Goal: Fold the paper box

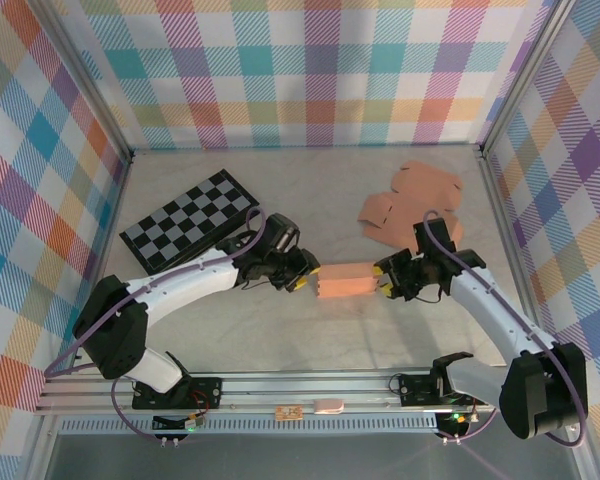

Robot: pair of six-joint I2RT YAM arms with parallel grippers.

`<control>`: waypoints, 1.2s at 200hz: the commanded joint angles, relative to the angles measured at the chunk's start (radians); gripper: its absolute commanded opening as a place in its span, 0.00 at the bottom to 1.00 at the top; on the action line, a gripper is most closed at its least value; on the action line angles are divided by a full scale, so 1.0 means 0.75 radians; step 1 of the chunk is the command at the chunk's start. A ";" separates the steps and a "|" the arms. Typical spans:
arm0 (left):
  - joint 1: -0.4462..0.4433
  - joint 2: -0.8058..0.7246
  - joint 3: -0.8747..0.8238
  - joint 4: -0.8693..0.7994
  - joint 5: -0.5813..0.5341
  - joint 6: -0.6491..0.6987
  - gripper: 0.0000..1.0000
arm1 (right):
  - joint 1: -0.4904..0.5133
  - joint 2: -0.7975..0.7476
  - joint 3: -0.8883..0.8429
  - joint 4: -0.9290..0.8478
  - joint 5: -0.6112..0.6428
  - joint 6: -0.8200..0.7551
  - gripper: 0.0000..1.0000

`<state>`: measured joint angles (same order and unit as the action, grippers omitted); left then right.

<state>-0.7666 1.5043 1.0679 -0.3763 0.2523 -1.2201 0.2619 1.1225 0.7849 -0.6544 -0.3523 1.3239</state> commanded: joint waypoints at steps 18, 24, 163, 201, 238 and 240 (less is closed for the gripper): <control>0.023 -0.014 0.164 -0.115 -0.018 0.109 0.47 | 0.010 -0.040 0.209 -0.176 0.102 0.010 0.48; 0.029 -0.017 0.184 -0.122 -0.015 0.127 0.48 | 0.017 -0.044 0.226 -0.186 0.117 0.028 0.49; 0.130 -0.423 0.170 -0.155 0.227 0.925 0.48 | 0.541 0.195 0.319 -0.107 0.544 0.938 0.74; 0.129 -0.667 -0.010 -0.178 0.215 0.981 0.48 | 0.541 0.308 0.324 -0.037 0.559 0.974 0.75; 0.128 -0.914 -0.165 -0.130 0.239 0.950 0.48 | 0.540 0.420 0.356 0.008 0.517 0.940 0.75; 0.128 -0.924 -0.170 -0.127 0.240 0.950 0.48 | 0.540 0.426 0.358 0.010 0.516 0.938 0.75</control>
<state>-0.6697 0.8993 0.9882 -0.4957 0.4042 -0.5293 0.6617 1.4014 1.0111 -0.6693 0.0517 2.0201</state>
